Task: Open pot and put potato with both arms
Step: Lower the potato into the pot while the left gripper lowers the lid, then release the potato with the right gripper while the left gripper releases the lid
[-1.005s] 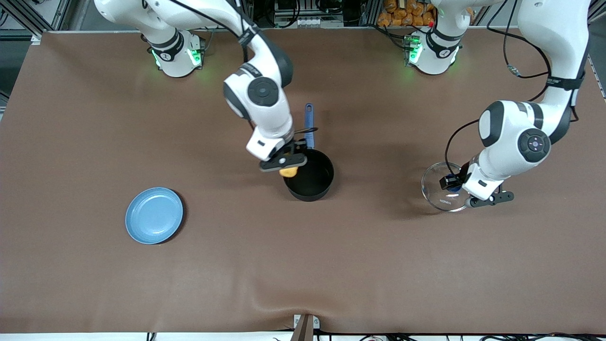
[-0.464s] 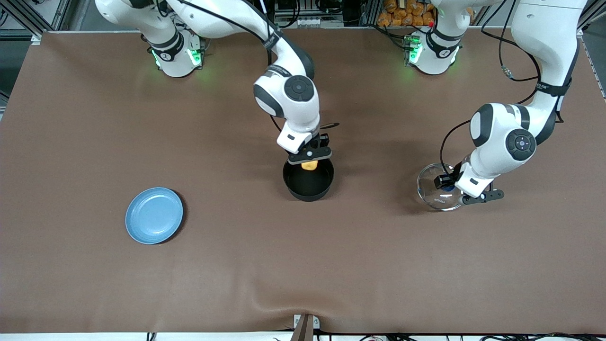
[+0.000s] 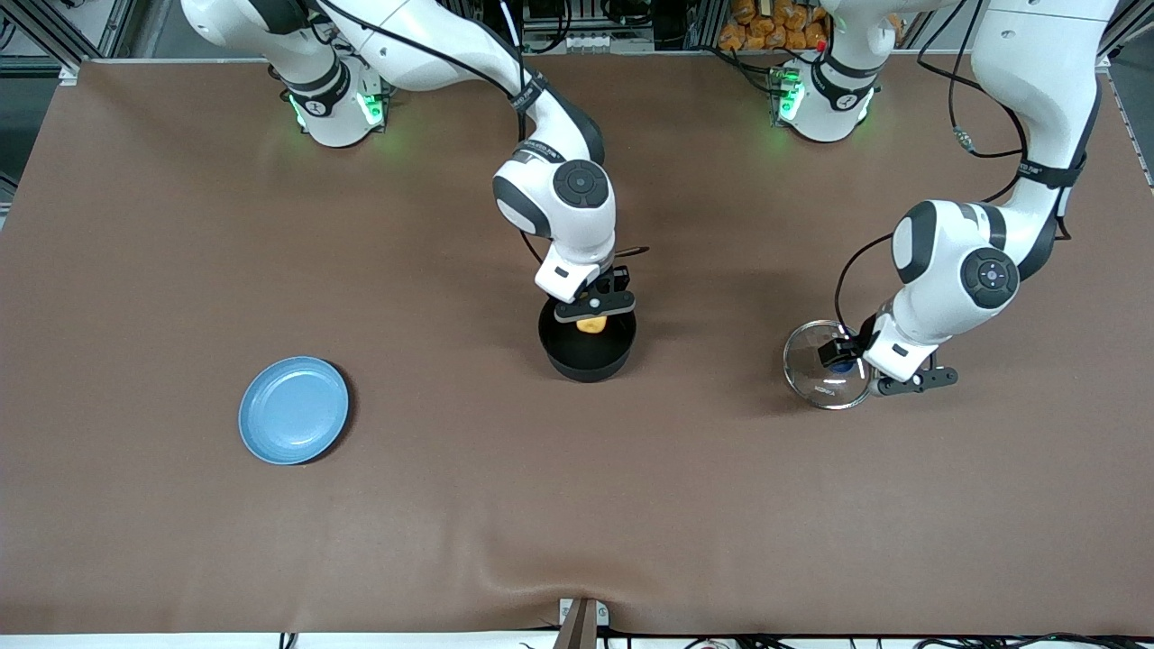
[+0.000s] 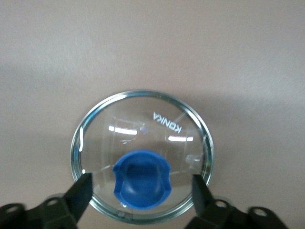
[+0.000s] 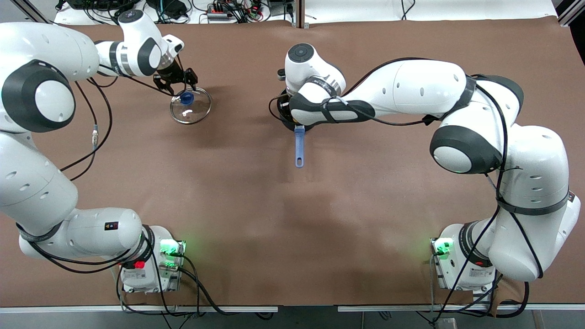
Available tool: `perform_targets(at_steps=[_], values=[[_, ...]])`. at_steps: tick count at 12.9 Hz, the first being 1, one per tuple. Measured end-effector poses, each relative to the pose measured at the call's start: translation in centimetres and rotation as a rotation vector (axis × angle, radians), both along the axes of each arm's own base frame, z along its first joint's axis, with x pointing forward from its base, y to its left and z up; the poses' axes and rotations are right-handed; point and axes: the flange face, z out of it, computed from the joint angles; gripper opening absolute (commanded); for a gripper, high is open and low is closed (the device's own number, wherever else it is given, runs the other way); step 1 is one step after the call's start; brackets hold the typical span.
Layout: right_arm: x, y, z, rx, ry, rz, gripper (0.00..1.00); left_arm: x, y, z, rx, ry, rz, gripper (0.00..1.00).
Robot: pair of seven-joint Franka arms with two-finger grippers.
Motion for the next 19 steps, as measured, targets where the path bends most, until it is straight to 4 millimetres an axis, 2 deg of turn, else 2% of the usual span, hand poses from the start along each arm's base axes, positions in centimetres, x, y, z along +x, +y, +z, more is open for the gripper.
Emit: perform_targets(at_steps=[1,3,5,6,8,9,12,15,16,18,19], values=[[0.2,0.1,0.2,0.003,-0.004,-0.001,0.0,0.7,-0.2,1.0,-0.003,-0.022,-0.002,1.0],[0.5,0.2,0.7,0.01,-0.012,-0.003,0.0,1.7,-1.9,4.3,-0.013,-0.063,-0.028,1.0],[1.2,-0.2,0.9,0.007,-0.021,-0.013,0.0,2.4,-3.7,9.1,-0.013,-0.073,-0.057,1.0],[1.6,-0.6,0.8,0.002,-0.026,-0.018,0.0,2.8,-3.9,12.0,-0.008,-0.071,-0.062,1.0],[2.3,-1.3,0.6,-0.007,-0.031,-0.022,0.0,3.6,-3.7,16.7,-0.001,-0.069,-0.061,1.0],[2.4,-1.4,0.3,-0.013,-0.03,-0.023,0.0,3.9,-3.6,18.4,0.001,-0.068,-0.059,1.0],[2.6,-1.4,-1.1,-0.011,-0.033,-0.023,0.0,4.3,-3.3,22.1,0.005,-0.056,-0.057,1.0],[3.1,-1.4,-2.4,-0.008,-0.04,-0.026,0.01,3.8,-3.1,26.9,0.013,-0.034,-0.058,1.0],[3.1,-1.4,-2.8,-0.009,-0.039,-0.026,0.16,3.5,-3.1,28.2,0.015,-0.026,-0.059,1.0],[3.1,-1.4,-3.3,-0.012,-0.037,-0.027,0.6,3.0,-3.1,30.0,0.019,-0.008,-0.061,1.0],[3.1,-1.4,-3.3,-0.012,-0.037,-0.027,0.69,2.7,-3.1,30.7,0.021,-0.004,-0.063,1.0]])
